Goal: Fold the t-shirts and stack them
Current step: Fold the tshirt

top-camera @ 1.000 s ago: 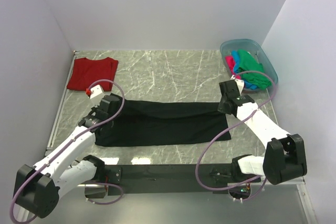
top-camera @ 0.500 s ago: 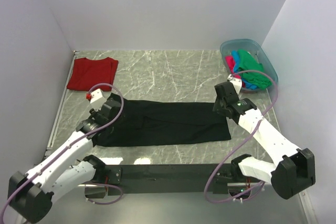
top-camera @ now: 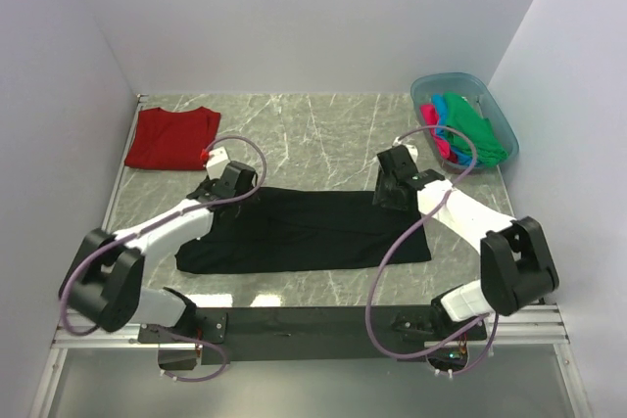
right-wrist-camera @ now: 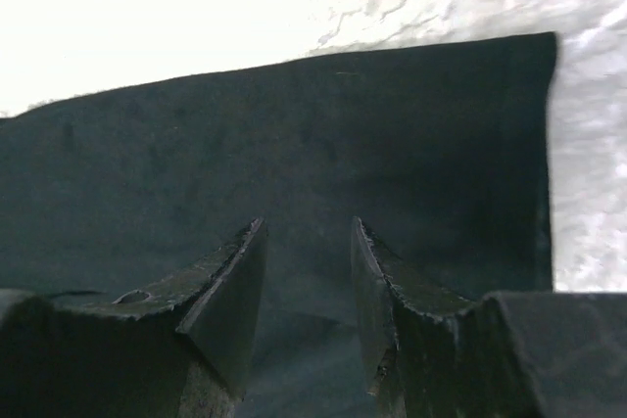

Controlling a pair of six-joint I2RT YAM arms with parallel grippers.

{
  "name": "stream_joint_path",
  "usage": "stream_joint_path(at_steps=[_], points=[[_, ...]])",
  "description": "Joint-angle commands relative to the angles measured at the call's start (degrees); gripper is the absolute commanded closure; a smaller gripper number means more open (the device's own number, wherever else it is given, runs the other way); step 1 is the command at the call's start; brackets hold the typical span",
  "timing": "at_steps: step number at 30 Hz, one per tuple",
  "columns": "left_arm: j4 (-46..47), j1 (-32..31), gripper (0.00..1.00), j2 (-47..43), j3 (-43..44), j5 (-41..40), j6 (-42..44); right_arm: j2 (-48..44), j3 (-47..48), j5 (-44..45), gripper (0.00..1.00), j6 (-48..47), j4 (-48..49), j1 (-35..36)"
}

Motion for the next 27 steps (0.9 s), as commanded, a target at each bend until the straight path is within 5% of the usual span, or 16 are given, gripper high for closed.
stream_joint_path(at_steps=[1,27], points=[[5.24,2.29,0.30,4.42,1.90,4.91,1.94,1.95,-0.70,-1.88,0.53,-0.56,4.68,0.25],[8.50,3.26,0.33,35.19,21.84,15.74,7.47,9.43,-7.91,-5.22,0.55,5.50,4.33,7.62]])
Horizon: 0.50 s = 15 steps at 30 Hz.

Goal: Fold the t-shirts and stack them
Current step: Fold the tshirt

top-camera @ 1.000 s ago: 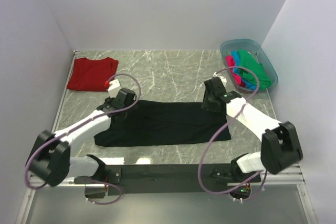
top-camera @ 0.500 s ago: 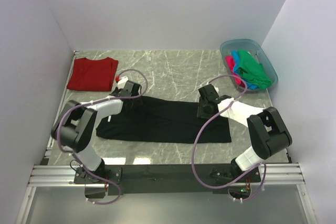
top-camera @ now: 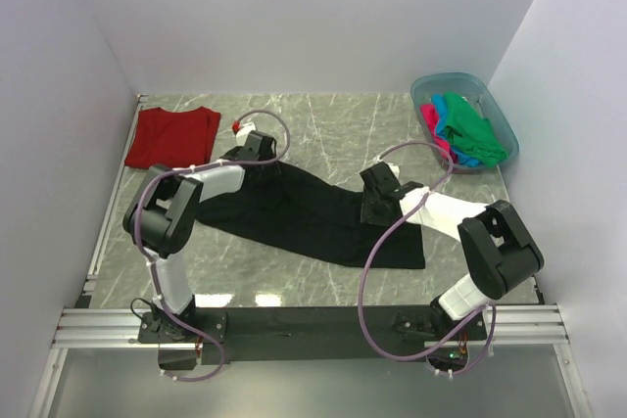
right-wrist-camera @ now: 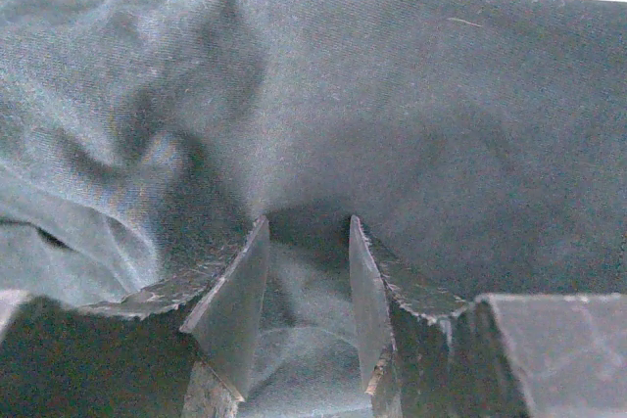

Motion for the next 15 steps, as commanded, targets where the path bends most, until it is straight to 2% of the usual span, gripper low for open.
stream_joint_path(at_steps=[1,6,15], points=[[-3.39,-0.91,0.32,4.79,2.03,5.58,0.00,1.74,-3.02,-1.42,0.55,3.03,-2.88,2.06],[-4.62,-1.79,0.32,7.95,8.44,5.49,1.14,-2.91,-4.86,-0.54,0.55,4.97,-5.16,3.81],[-6.90,-4.34,0.33,15.77,21.18,5.75,4.30,-10.30,-6.62,-0.19,0.54,10.94,-9.30,12.95]])
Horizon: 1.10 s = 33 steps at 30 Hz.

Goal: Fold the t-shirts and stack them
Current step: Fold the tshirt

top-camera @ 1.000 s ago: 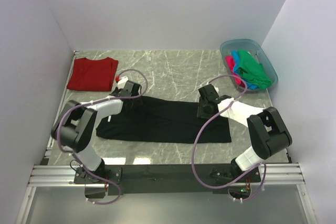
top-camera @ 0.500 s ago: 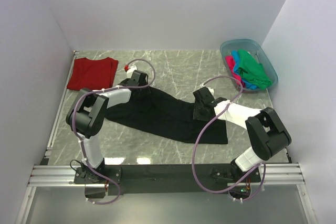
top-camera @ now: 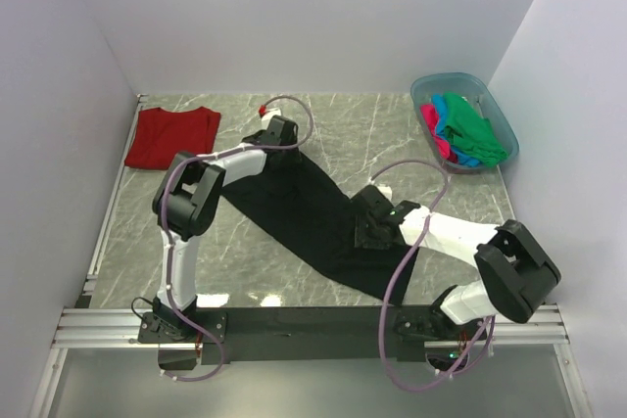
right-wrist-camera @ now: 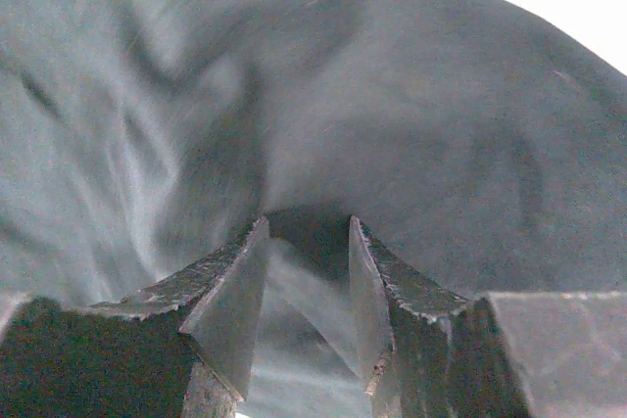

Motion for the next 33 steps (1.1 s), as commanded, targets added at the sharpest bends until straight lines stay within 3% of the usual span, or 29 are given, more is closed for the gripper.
stream_joint_path(at_steps=[1,10,15,23,28,33], points=[[-3.52,-1.46,0.33,4.31,4.21,3.61,1.40,-2.48,-0.46,-0.60,0.54,4.73,-4.12,3.71],[-4.93,-1.90,0.33,7.48,15.11,3.18,3.15,-5.03,3.48,1.24,0.54,8.44,-8.07,12.06],[-6.78,-1.90,0.31,0.20,16.79,-2.36,3.16,-6.44,6.92,6.15,0.54,7.56,-12.20,12.42],[-6.33,-1.90,0.30,-16.94,-1.21,-6.85,1.31,-5.04,6.93,9.24,0.51,4.31,-10.89,8.38],[-3.97,-1.90,0.31,-20.03,-14.38,-4.92,-1.32,-4.51,3.85,8.72,0.50,2.64,-8.00,5.65],[-0.63,-1.90,0.31,-19.95,-19.86,-2.63,-2.73,-4.68,0.08,6.96,0.50,2.81,-5.09,4.68]])
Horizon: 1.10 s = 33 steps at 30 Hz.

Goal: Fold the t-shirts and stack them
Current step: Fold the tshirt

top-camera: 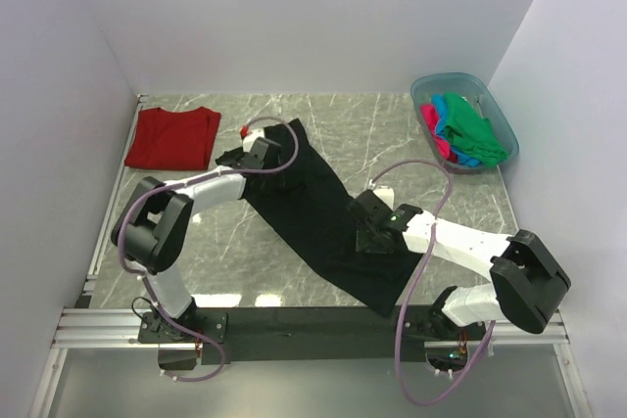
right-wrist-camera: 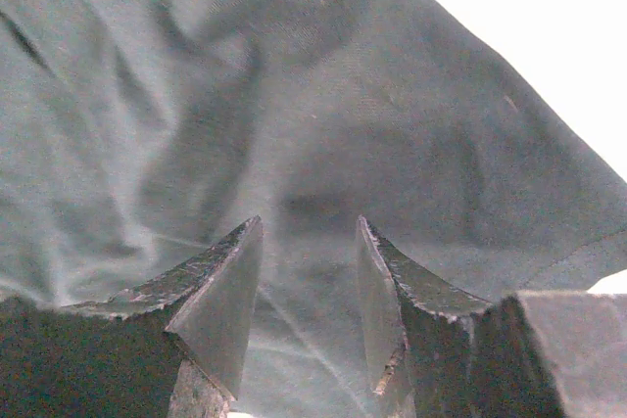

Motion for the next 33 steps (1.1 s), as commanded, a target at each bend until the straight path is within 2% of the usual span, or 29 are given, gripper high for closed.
stream_joint_path(at_steps=[1,6,15,33], points=[[2.72,-0.17,0.31,1.36,-1.31,1.59,-1.64,0.34,-2.38,-0.25,0.50,-0.21,4.22,-0.37],[3.33,-0.17,0.31,4.79,-0.70,2.64,-1.55,0.70,-5.45,-4.82,0.50,0.93,7.91,0.33],[1.58,0.97,0.31,13.41,7.74,3.61,0.20,1.93,-6.07,-11.24,0.50,2.08,12.75,3.06],[-4.40,5.81,0.31,29.14,33.13,9.32,5.04,7.19,1.92,-16.77,0.50,2.61,14.69,9.65]])
